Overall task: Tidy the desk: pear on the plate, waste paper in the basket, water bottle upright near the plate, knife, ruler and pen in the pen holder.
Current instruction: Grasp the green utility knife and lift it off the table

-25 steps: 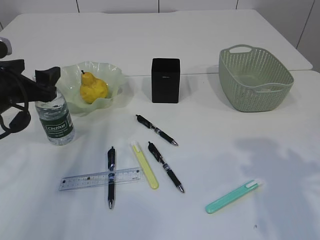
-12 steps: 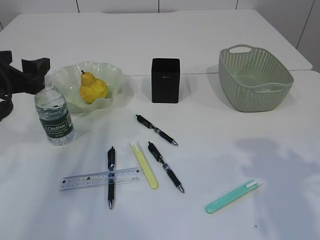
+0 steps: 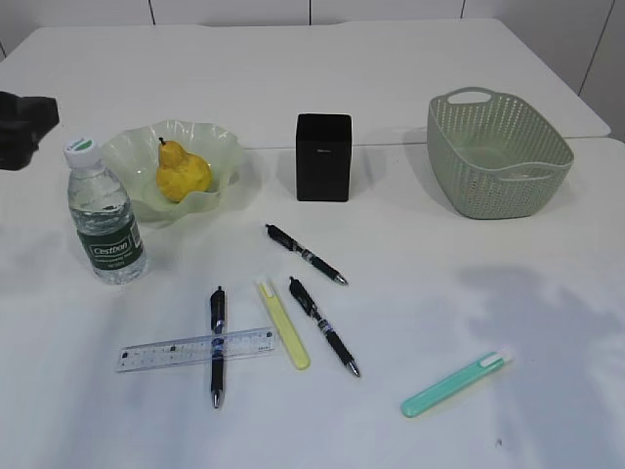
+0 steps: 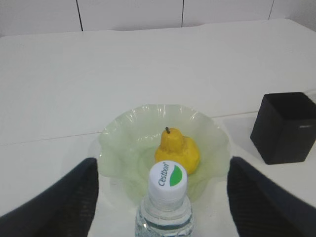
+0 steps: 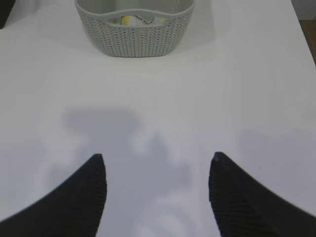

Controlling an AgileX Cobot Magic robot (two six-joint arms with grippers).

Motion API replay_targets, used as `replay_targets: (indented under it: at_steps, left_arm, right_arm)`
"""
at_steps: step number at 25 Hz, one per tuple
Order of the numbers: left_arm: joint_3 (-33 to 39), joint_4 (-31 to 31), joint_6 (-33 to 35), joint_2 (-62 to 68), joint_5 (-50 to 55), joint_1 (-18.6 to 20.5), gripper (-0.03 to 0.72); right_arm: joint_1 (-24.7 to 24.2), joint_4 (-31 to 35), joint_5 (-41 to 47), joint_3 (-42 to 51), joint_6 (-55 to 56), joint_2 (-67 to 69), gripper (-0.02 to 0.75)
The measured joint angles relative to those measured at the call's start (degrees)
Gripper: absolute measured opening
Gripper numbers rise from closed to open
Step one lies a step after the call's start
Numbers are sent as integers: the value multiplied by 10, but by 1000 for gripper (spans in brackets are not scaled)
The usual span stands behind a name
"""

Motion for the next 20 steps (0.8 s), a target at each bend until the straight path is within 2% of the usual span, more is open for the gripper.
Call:
replay_targets:
  at_steps: [5, 8, 13, 17, 20]
  left_arm:
    - [0, 0, 0, -59, 47, 0, 549]
    - [0, 40, 0, -87, 90, 0, 544]
    - [1, 115, 0, -121, 197, 0, 541]
    - [-4, 129, 0, -145, 291, 0, 540]
    - [-34, 132, 0, -150, 382, 6, 539]
  right_arm:
    - [0, 0, 32, -21, 0, 0, 512]
    - [0, 0, 56, -28, 0, 0, 512]
    - [0, 1, 104, -29, 0, 0, 512]
    - [0, 1, 157, -43, 0, 0, 512]
    - [0, 1, 191, -58, 0, 0, 512]
